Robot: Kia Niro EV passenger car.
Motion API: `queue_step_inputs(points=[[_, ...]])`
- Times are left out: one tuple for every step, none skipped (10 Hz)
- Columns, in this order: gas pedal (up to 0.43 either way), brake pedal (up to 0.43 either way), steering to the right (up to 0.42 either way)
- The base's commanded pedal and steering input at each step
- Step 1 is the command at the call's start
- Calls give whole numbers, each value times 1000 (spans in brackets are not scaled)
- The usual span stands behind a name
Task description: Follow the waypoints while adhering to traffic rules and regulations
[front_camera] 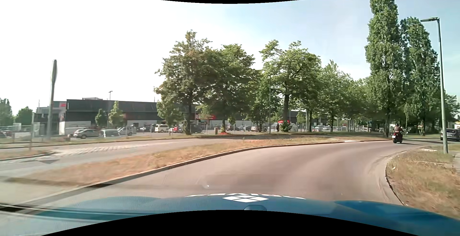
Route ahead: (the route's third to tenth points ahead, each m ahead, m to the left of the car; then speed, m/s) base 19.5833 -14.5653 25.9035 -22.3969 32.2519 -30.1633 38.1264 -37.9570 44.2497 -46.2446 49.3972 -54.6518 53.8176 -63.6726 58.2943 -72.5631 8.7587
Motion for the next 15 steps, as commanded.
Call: queue_step_inputs(points=[[138,0,249],[150,0,253],[150,0,264],[150,0,271],[157,0,274],[177,0,273],[197,0,271],[209,0,265],[220,0,256],[240,0,242],[240,0,228],[240,0,214],[240,0,196],[240,0,182],[248,0,155]])
